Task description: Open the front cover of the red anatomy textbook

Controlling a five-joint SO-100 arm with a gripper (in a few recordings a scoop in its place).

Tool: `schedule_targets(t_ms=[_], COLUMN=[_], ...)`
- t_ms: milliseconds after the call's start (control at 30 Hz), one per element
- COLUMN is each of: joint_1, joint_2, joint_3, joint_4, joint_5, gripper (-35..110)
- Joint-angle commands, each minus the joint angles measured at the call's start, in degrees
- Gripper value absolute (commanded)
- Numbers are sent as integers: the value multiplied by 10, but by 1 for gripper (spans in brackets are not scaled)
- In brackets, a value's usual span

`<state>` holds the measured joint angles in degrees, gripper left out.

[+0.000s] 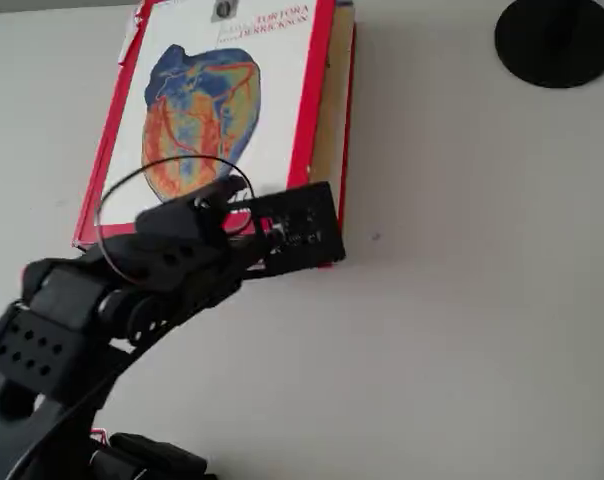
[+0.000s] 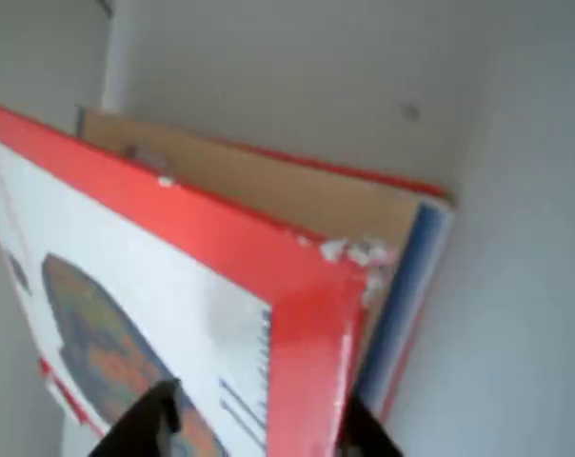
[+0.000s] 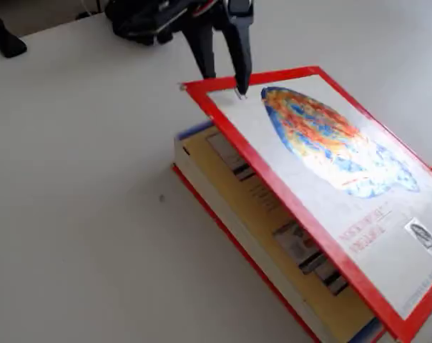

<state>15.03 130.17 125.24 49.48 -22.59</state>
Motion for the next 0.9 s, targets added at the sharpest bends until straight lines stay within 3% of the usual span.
schedule_targets(t_ms=[0, 300, 533, 867], joint_1=[-39, -87, -194, -314], joint_2=[55, 118, 147, 89], joint_3=[-102, -170, -240, -291], joint_4=[26, 110, 158, 103], joint_5=[1, 4, 45, 71], gripper=[20, 21, 21, 21])
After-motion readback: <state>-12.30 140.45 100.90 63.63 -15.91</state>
